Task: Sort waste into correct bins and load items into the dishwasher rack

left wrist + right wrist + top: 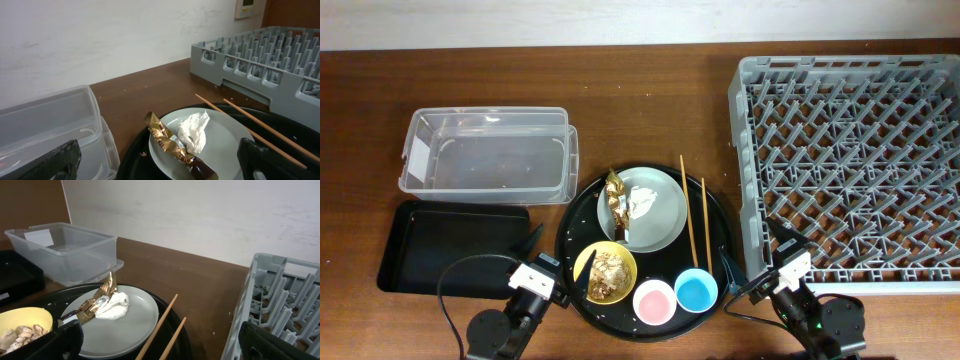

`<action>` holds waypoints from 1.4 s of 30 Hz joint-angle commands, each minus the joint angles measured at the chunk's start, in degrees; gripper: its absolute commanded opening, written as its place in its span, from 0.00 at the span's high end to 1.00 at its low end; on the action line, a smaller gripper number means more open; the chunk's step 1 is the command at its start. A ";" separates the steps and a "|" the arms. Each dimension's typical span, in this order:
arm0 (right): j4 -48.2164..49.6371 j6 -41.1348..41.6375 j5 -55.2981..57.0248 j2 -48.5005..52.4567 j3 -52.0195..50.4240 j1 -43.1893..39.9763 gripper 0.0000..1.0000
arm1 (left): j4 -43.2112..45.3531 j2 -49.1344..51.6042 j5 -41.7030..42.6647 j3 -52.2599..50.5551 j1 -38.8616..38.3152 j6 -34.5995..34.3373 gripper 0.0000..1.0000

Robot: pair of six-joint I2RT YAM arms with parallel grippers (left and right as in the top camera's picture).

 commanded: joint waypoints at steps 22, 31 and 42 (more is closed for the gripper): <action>0.15 -0.17 -0.13 -0.59 -0.57 -0.46 0.02 | -0.28 -0.22 0.22 -0.17 -0.07 0.94 0.01; 0.17 -0.20 -0.11 -0.59 -0.57 -0.46 0.02 | 0.17 -0.22 0.15 -0.17 -0.07 0.96 0.01; 2.73 18.34 -12.11 -0.13 7.58 -0.35 0.02 | 4.85 0.09 13.25 5.97 -0.07 -9.97 0.00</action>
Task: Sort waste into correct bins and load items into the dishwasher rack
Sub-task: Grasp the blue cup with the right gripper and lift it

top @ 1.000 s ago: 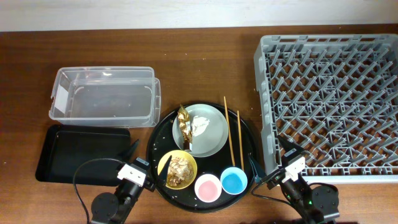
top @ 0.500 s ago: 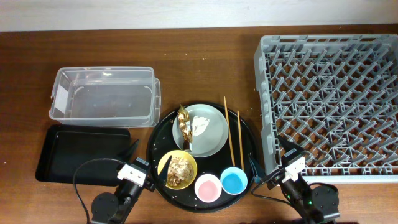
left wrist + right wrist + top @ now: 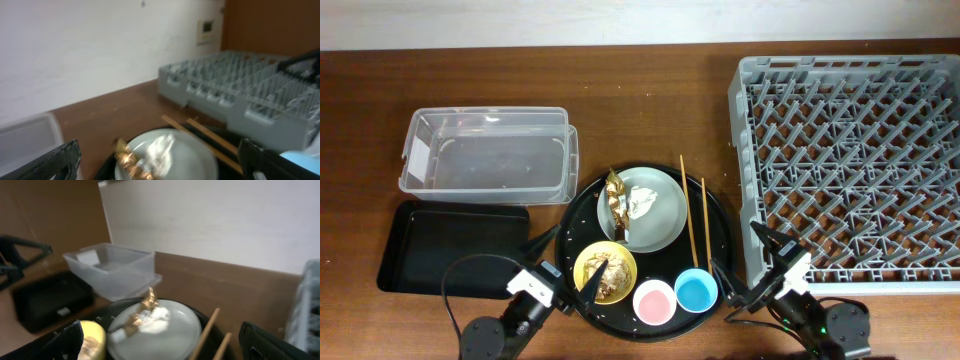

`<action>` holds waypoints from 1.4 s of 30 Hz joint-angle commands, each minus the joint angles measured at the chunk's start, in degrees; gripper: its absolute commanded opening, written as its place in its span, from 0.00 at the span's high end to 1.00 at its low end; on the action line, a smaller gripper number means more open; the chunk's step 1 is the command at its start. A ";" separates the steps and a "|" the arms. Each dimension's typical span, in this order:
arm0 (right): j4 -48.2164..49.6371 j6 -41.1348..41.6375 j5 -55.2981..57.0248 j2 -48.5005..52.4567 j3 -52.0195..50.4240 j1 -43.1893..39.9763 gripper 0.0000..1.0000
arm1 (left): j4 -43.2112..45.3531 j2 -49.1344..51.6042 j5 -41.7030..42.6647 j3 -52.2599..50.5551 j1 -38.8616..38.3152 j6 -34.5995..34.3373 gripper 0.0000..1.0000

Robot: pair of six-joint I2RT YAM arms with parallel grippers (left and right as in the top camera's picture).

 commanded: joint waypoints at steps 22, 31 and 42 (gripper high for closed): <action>-54.27 12.24 8.83 39.60 51.49 -0.37 0.02 | -55.34 53.13 -0.90 54.12 -10.34 -17.16 0.00; -54.69 12.00 8.81 39.67 51.47 -0.37 0.02 | -42.71 69.40 -15.87 53.90 -35.78 -16.52 0.10; -57.53 12.00 8.52 45.16 51.47 -0.35 0.02 | -31.74 88.94 -26.53 53.92 -43.50 -16.55 0.66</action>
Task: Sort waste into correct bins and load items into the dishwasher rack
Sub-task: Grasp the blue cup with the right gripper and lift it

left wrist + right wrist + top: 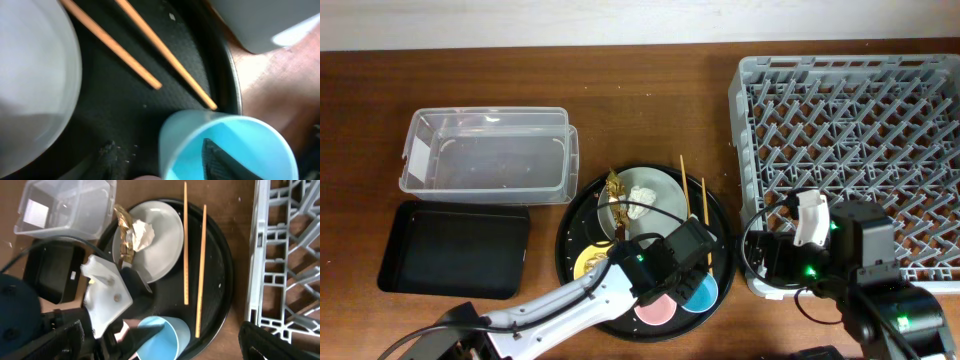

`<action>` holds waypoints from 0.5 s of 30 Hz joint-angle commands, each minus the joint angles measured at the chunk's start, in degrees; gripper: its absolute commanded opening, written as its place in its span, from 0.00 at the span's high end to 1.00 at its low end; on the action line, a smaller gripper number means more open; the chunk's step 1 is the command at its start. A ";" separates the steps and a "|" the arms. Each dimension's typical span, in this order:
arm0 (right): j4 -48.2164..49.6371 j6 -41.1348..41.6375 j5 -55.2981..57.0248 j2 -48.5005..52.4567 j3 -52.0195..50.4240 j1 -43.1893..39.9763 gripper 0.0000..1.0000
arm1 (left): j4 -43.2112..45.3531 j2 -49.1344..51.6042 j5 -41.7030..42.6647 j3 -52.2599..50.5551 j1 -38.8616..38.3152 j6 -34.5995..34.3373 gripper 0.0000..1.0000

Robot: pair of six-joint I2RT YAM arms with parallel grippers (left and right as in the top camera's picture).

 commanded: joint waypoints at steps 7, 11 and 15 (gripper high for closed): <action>0.35 0.33 -2.95 -0.20 2.05 -0.22 0.02 | -4.76 -3.96 -3.78 5.05 1.62 -0.63 0.99; 0.42 -2.67 -4.26 -1.95 7.32 -0.22 0.02 | -11.98 -14.14 7.26 9.25 13.14 -1.40 0.99; 2.75 -11.08 -21.38 -2.84 10.75 -0.20 0.06 | -10.78 -21.51 47.95 9.25 34.03 -0.66 0.99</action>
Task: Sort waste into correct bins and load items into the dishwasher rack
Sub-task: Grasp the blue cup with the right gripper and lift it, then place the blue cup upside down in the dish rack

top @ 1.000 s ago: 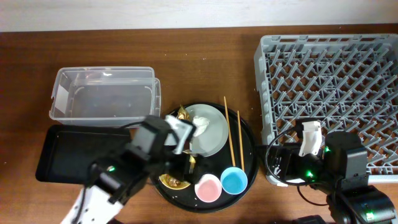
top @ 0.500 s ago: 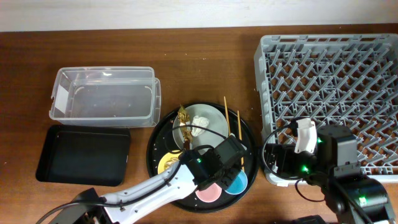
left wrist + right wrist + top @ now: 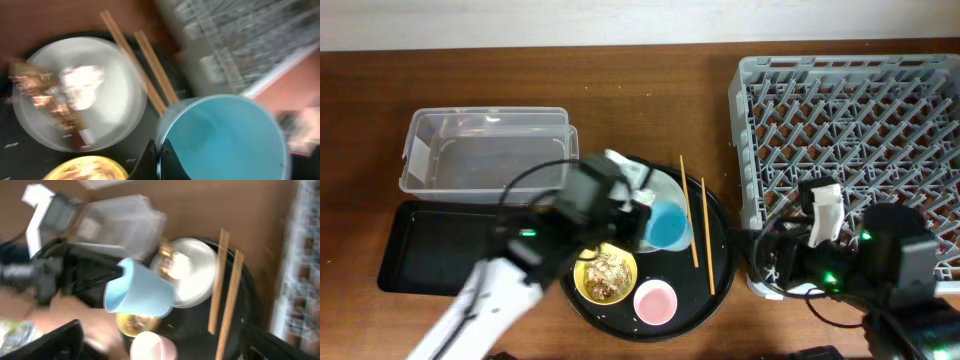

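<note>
My left gripper point(image 3: 642, 222) is shut on the rim of the blue cup point(image 3: 667, 224), one finger inside and one outside point(image 3: 159, 156). The cup point(image 3: 142, 292) hangs tilted above the white plate point(image 3: 115, 100), which holds a gold wrapper point(image 3: 30, 82) and a crumpled tissue point(image 3: 80, 82). The pink cup point(image 3: 655, 300) and the yellow bowl of food scraps point(image 3: 605, 275) stand on the round black tray point(image 3: 720, 262). Two chopsticks point(image 3: 690, 212) lie at the tray's right. My right gripper point(image 3: 782, 252) is open beside the grey dishwasher rack point(image 3: 850, 120), holding nothing.
A clear plastic bin point(image 3: 485, 150) stands at the back left, with a flat black bin point(image 3: 420, 250) in front of it. The left arm crosses the tray's left side and hides part of the plate.
The blue cup was standing at the tray's front with my left gripper's finger inside it; now it is held up over the plate's right part. The right arm has shifted a little right.
Both arms first sat low at the table's front edge, grippers open, and stayed there. Then the left arm lay across the tray at the blue cup and the right arm stood by the rack. Now the left gripper holds the cup clear of the tray.
</note>
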`<action>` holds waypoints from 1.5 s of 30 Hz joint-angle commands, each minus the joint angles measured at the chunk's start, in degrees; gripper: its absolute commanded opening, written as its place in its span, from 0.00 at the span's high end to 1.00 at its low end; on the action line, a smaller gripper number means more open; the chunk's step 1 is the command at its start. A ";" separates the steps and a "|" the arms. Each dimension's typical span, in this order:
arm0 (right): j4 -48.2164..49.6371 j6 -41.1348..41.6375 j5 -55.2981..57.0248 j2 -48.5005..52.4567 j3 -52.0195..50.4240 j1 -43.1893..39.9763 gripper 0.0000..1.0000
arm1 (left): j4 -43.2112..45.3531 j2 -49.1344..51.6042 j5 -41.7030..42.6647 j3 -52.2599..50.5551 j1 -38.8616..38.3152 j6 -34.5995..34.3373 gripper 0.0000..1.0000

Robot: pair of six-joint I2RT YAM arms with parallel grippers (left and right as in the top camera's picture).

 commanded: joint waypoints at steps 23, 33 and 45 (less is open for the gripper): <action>20.11 -8.48 -36.63 9.81 1.68 15.96 0.42 | 14.88 -3.15 64.96 0.94 18.45 0.24 0.99; -6.45 -0.61 13.68 -0.92 4.85 0.90 0.53 | 6.40 -3.15 47.30 0.92 18.49 1.60 0.01; -24.46 -4.11 21.29 28.17 5.07 -14.45 0.54 | -10.08 -3.15 31.08 0.92 18.45 3.89 0.01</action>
